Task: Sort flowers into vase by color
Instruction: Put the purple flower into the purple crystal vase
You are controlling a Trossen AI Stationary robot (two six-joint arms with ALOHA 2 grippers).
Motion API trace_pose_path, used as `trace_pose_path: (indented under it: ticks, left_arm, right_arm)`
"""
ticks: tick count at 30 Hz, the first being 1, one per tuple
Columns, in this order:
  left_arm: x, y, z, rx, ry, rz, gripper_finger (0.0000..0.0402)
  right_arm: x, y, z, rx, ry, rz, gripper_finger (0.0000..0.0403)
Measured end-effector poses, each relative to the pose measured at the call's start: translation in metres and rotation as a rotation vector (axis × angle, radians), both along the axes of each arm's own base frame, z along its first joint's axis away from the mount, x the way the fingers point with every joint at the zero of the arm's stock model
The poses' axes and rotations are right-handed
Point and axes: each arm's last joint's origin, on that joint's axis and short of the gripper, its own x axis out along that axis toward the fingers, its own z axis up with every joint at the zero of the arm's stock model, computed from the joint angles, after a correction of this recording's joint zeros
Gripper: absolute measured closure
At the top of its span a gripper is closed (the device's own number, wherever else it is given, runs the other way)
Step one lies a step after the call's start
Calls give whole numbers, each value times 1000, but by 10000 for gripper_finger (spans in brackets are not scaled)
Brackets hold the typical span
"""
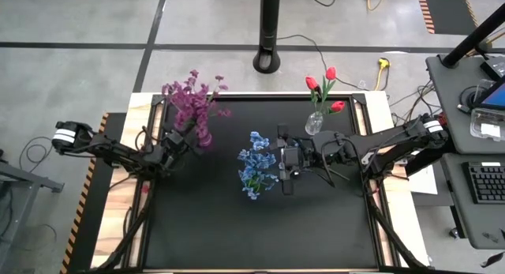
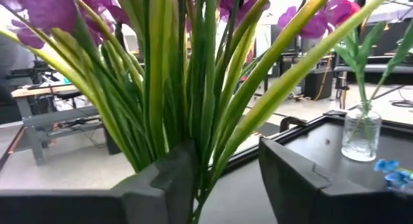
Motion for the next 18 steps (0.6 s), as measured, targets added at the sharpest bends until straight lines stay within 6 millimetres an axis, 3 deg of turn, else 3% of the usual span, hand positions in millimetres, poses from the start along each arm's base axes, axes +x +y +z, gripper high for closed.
trace_pose_path:
  ticks: [7, 18]
  left_arm:
    - [0, -4, 1, 19, 16, -24, 217]
    - [-4, -10, 4, -17, -32, -8, 215]
  right_arm:
    - [0, 0, -1, 0, 10, -8, 209]
    - [0, -2, -4, -10, 43, -78, 209]
